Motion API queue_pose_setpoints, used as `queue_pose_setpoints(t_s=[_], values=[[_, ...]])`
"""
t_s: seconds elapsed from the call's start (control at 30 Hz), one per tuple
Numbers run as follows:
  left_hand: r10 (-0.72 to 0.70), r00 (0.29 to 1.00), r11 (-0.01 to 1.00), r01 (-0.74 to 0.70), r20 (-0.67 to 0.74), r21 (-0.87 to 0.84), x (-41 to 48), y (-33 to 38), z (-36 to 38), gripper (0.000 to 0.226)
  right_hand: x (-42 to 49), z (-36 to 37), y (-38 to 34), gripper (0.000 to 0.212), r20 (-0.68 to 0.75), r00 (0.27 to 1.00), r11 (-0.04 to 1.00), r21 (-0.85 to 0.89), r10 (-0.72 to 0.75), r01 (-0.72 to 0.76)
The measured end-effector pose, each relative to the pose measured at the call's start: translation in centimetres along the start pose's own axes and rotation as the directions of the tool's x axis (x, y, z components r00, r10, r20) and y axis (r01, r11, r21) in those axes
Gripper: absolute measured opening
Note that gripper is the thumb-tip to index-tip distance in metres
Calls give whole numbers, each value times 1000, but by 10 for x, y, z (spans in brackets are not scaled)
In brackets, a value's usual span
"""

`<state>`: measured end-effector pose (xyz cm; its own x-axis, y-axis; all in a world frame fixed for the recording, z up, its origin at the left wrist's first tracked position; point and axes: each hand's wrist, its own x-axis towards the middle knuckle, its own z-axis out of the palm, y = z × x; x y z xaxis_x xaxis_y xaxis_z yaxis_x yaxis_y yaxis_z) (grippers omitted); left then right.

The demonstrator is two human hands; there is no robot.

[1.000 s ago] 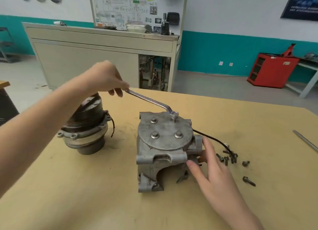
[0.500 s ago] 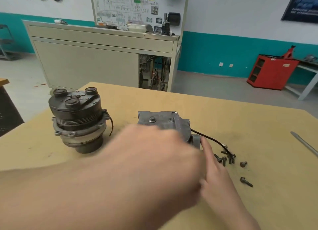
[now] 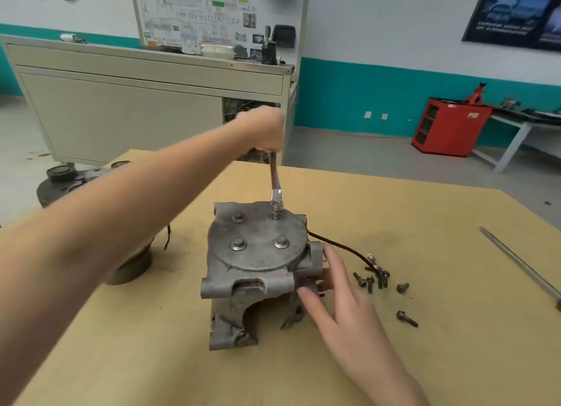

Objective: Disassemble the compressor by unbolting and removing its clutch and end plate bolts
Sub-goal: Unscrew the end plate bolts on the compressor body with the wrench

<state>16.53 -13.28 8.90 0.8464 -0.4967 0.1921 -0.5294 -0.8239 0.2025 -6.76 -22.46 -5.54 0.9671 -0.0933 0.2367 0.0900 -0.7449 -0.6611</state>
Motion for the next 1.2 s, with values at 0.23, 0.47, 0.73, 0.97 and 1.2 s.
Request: queue_pose_setpoints(t_s=[0.23, 0.47, 0.73, 0.97, 1.2], values=[[-226, 974, 969, 224, -3, -102, -124, -114, -42, 23, -3, -1, -5, 62, -1, 999, 999, -34, 33, -33], [-132, 968, 991, 125, -214, -46, -229, -87, -46, 36, -3, 1, -6, 62, -3, 997, 997, 25, 71, -71], [280, 908, 949, -311, -311, -52, -259, -41, -37, 31, -1, 1, -10, 58, -81, 996, 999, 34, 37, -35], [151, 898, 916, -284, -414, -283, -246, -66, -32, 20, 60, -40, -38, 42, -325, 938, 993, -61, -120, 106], [194, 823, 944, -305, -535, -126, -255, -61, -26, 20, 101, -39, -61, 22, 42, 998, 997, -51, -48, 50]])
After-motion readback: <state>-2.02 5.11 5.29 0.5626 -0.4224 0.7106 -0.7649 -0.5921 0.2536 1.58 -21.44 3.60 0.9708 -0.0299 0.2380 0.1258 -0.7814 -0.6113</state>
